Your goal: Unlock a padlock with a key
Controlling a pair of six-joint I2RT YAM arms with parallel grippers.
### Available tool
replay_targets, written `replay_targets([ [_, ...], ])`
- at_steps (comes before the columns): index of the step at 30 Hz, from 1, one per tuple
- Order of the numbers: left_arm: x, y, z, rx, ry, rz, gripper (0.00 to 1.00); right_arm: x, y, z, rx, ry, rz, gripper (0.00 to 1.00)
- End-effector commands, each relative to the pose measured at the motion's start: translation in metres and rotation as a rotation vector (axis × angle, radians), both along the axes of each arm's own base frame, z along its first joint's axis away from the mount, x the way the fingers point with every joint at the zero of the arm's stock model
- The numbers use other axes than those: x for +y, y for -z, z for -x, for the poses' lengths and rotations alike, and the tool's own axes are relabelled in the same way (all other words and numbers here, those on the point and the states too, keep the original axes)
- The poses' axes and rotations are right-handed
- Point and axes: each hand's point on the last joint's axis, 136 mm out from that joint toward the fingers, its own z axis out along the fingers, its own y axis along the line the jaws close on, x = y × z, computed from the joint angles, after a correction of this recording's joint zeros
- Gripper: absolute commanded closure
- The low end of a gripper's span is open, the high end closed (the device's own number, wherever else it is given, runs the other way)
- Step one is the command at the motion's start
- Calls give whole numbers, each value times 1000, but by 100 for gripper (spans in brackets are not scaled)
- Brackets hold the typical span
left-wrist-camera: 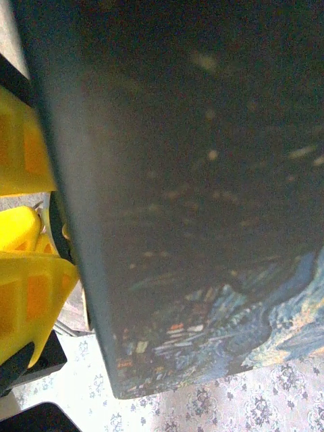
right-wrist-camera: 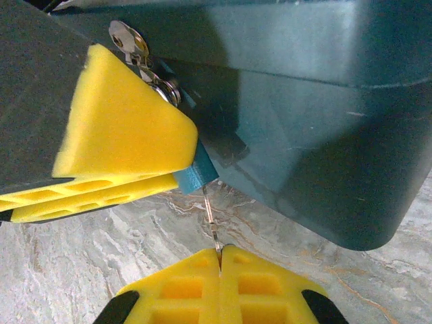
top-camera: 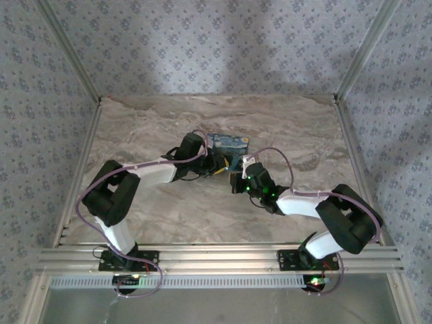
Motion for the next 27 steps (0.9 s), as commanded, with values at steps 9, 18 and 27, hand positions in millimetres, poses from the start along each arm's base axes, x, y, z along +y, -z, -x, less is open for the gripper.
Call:
replay_targets([
  [9, -7, -13, 4, -26, 24, 42, 79, 0, -14, -14, -43, 43, -31, 100],
  [18, -7, -12, 4, -24, 24, 43, 79, -4, -15, -14, -45, 53, -36, 100],
  [27, -6, -10, 5, -19, 21, 40, 79, -7, -15, -14, -46, 63, -45, 100],
])
